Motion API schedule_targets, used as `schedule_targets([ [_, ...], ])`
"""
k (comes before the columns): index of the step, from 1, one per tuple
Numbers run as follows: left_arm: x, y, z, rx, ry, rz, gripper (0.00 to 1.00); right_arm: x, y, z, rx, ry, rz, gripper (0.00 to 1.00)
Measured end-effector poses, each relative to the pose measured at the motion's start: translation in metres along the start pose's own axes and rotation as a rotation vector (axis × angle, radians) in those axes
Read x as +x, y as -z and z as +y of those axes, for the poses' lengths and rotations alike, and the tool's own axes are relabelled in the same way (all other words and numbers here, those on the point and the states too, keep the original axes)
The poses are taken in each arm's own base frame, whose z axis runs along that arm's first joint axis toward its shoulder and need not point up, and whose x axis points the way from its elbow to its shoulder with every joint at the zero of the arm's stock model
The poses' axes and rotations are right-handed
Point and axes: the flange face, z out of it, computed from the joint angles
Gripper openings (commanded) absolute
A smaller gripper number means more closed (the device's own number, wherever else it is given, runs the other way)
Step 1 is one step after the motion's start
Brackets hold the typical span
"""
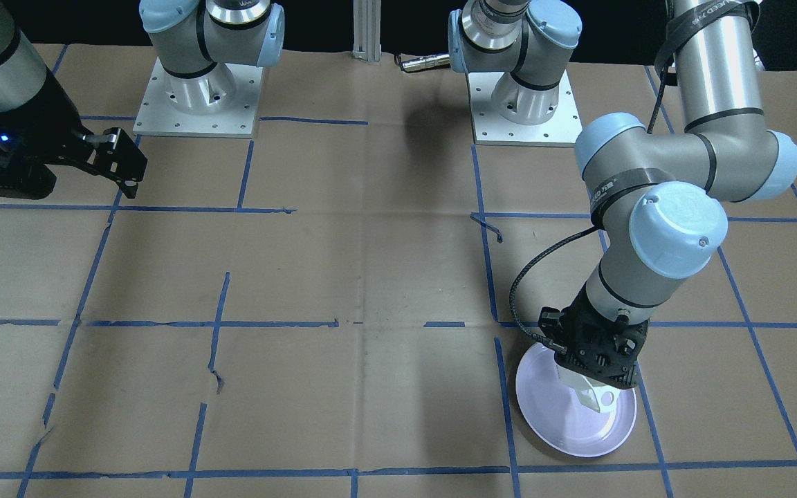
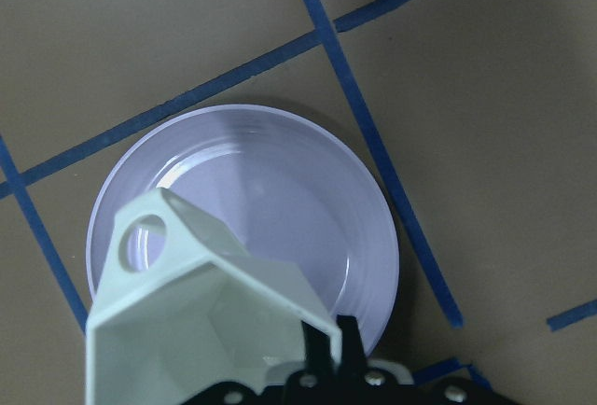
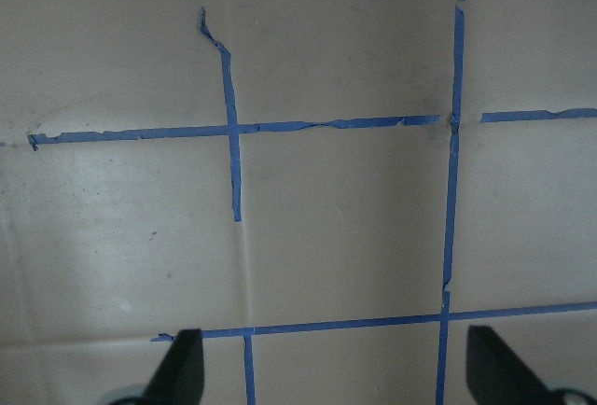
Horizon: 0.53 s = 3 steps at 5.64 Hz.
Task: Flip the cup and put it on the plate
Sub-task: 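Turn the cup upright and lower it onto the lavender plate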
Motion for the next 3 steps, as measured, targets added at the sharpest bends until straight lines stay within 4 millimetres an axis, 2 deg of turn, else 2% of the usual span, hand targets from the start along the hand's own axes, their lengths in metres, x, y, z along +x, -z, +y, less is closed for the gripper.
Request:
schedule_targets([
  [1, 0.001, -0.013, -0.001, -0.01, -0.003, 0.008, 0.31, 0.0, 0.0, 0.0, 0.0, 0.0, 0.0, 1.0],
  [2, 0.002, -0.021, -0.001, -0.018, -0.003, 0.014, 0.74, 0.0, 0.0, 0.0, 0.0, 0.0, 0.0, 1.0],
  [3, 0.002, -0.025, -0.001, -0.022, 0.002, 0.016, 0.85, 0.0, 0.0, 0.0, 0.0, 0.0, 0.0, 1.0],
])
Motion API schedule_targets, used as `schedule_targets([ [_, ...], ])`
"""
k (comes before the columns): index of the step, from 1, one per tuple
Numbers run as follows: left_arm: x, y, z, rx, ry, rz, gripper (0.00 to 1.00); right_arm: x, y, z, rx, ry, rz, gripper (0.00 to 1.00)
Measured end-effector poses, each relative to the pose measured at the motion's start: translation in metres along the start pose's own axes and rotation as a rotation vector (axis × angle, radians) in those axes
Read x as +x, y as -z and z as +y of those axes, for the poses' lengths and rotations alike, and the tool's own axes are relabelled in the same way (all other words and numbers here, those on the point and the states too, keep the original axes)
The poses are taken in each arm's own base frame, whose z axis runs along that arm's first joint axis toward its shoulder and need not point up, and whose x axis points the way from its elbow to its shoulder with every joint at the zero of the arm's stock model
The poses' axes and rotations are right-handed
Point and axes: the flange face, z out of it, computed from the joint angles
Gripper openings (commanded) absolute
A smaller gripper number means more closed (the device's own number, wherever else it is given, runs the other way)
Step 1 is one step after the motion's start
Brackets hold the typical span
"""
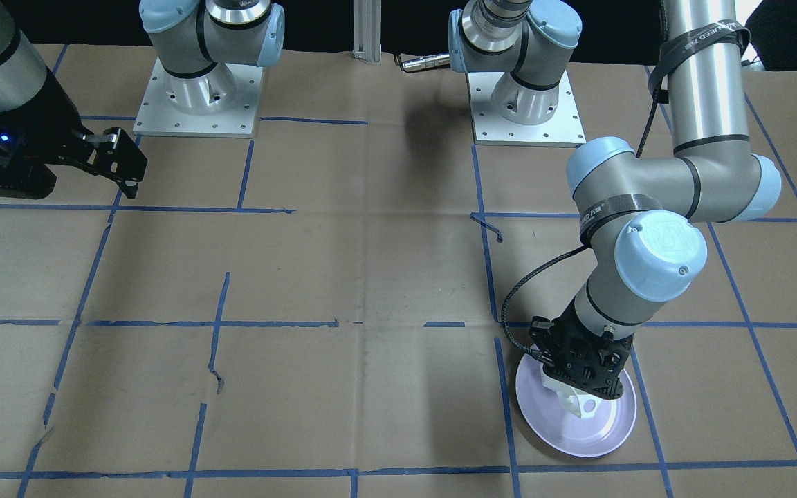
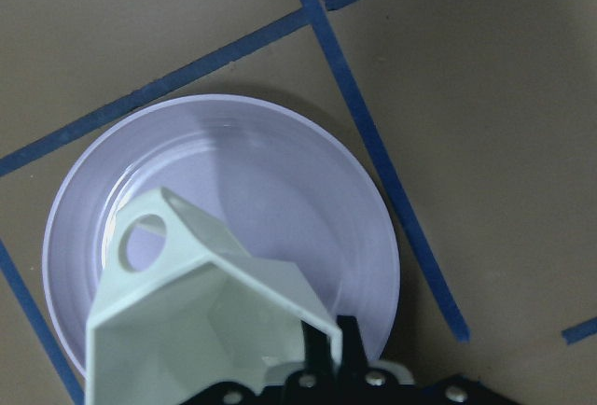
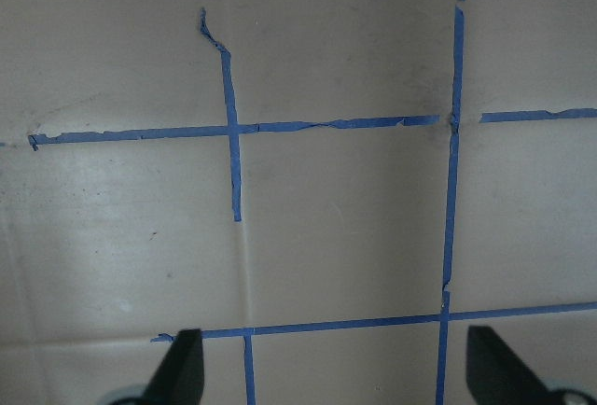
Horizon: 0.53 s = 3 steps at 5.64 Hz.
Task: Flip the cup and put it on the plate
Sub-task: 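Turn the cup upright and lower it onto the lavender plate, then open the left gripper and raise it away from the cup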
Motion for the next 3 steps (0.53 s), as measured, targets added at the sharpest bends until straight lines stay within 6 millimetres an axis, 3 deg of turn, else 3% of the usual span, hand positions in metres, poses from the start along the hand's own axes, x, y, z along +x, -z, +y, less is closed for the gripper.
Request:
schedule_targets([
  [2, -0.002, 0.008, -0.004, 0.014, 0.008, -0.009, 0.99, 0.0, 0.0, 0.0, 0.0, 0.0, 0.0, 1.0],
  [3, -0.003, 0.022, -0.003, 0.028, 0.013, -0.019, 0.99, 0.0, 0.0, 0.0, 0.0, 0.0, 0.0, 1.0],
])
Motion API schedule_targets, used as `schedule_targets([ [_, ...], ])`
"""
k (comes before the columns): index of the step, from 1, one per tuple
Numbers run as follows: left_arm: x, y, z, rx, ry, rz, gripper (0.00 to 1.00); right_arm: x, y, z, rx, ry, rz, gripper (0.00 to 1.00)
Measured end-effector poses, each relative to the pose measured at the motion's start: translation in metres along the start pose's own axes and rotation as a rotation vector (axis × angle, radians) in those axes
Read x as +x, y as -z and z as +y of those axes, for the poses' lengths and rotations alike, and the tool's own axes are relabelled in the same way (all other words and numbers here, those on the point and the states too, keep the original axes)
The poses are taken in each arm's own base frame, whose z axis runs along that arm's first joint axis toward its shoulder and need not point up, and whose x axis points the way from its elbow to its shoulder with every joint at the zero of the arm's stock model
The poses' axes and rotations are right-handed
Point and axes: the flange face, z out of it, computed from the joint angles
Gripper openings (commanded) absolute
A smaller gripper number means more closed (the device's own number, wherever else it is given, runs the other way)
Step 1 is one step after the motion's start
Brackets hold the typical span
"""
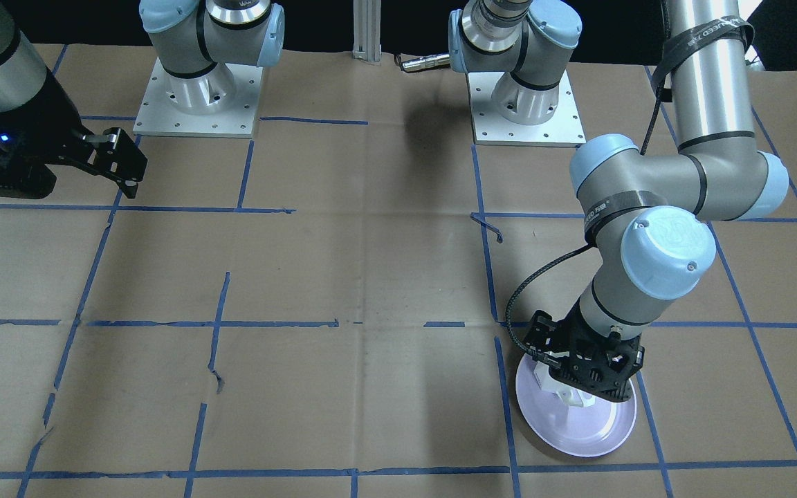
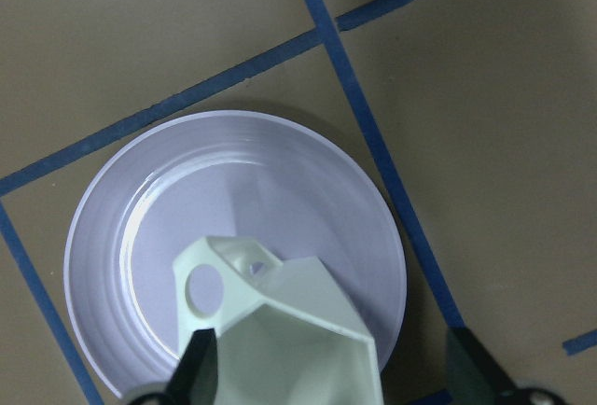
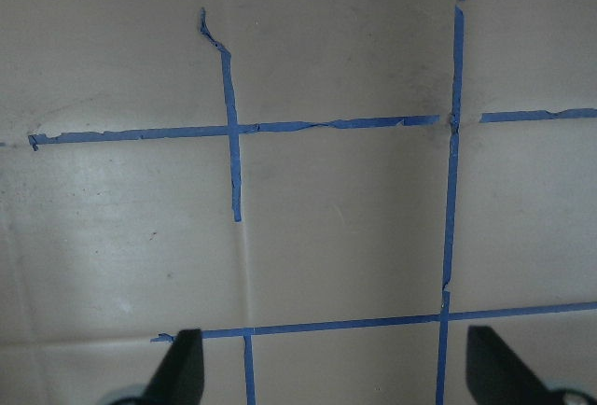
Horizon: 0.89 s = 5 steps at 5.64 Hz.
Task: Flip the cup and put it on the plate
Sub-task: 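Open the left gripper and raise it away from the cup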
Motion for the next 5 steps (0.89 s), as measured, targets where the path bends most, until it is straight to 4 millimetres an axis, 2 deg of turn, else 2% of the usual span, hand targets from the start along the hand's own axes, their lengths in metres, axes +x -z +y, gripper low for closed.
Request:
schedule_targets([
  [1, 0.003, 0.027, 0.007, 0.005, 0.017, -0.005, 0.99, 0.0, 0.0, 0.0, 0.0, 0.0, 0.0, 1.0],
  [3, 0.023, 0.113, 0.048, -0.022, 0.108, 0.013, 0.99, 0.0, 0.0, 0.0, 0.0, 0.0, 0.0, 1.0],
  [4, 0.038, 0.155, 0.069, -0.032, 0.218, 0.026, 0.99, 0.0, 0.0, 0.0, 0.0, 0.0, 0.0, 1.0],
  [5, 0.05, 0.189, 0.082, -0.028, 0.325, 0.051, 0.99, 0.0, 0.0, 0.0, -0.001, 0.0, 0.0, 1.0],
])
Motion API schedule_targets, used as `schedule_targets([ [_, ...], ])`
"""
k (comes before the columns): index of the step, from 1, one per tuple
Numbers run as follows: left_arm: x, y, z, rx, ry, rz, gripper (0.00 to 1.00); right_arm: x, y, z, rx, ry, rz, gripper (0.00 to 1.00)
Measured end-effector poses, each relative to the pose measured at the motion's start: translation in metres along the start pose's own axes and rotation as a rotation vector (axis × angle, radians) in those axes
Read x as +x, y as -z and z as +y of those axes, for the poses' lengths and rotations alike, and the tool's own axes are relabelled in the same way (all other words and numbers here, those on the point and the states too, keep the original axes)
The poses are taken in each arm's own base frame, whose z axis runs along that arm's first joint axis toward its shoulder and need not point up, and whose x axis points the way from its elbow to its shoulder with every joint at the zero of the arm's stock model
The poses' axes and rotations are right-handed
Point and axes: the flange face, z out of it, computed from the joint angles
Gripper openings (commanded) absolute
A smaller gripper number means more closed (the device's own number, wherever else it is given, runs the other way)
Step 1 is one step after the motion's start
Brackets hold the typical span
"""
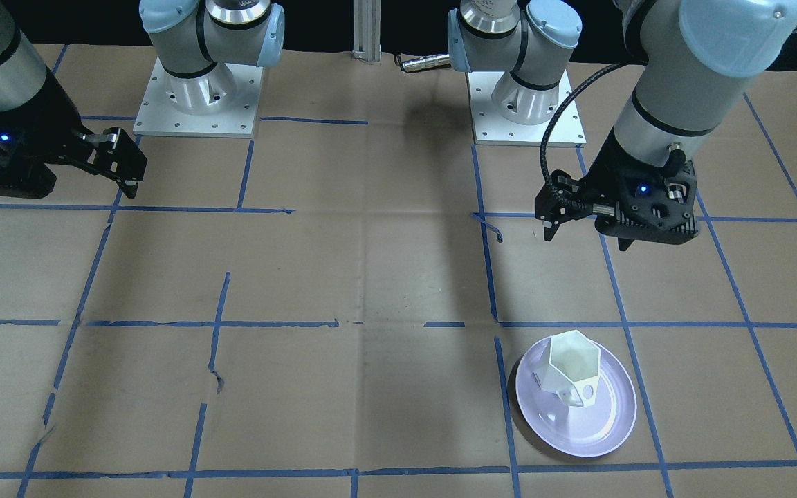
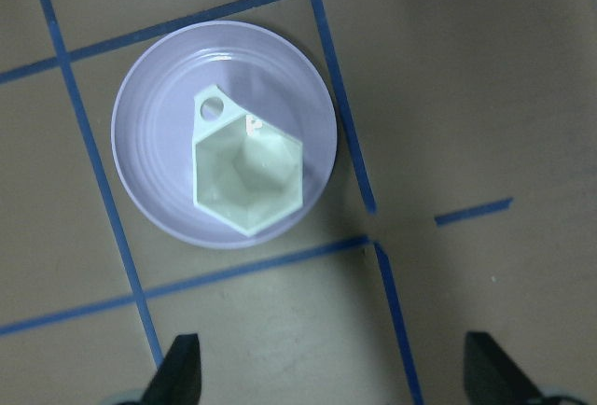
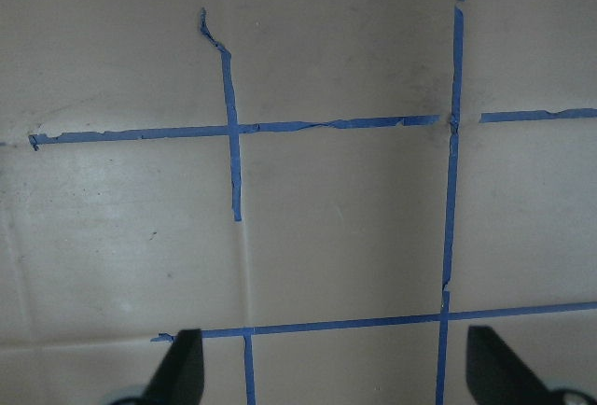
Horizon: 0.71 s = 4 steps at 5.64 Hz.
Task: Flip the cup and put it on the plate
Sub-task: 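Open the left gripper and raise it away from the cup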
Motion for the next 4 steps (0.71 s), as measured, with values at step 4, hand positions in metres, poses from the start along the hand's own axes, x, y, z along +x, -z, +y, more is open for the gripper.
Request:
schedule_targets([
  [4, 0.045, 0.029, 0.014, -0.046, 0.1, 0.014, 0.99, 0.0, 0.0, 0.0, 0.0, 0.0, 0.0, 1.0],
])
